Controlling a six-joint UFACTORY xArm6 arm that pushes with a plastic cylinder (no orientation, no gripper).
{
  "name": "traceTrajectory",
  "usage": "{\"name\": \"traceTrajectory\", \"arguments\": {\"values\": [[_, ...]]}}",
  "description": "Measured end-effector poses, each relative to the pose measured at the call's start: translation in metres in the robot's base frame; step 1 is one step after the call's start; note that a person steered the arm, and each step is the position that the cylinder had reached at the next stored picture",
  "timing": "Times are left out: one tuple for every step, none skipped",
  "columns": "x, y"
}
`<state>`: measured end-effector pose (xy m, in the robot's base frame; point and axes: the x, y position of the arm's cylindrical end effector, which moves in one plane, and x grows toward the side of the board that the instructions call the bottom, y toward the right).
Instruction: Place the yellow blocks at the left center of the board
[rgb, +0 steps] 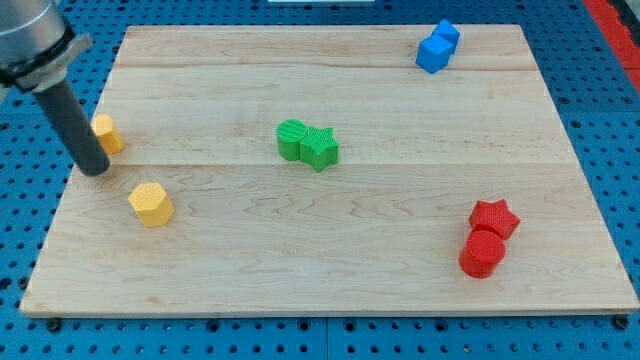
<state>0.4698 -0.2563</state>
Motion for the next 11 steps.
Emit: {"name": "traceTrajectory", "arguments": {"values": [[0.071, 0.01], [0.108, 0.069], [0.064, 0.076], [0.011, 0.053], [-0.026, 0.034], [0.009, 0.051], [0.016, 0.085], [-0.032, 0.085], [-0.04, 0.084], [-0.044, 0.055], [-0.033, 0.055]]}}
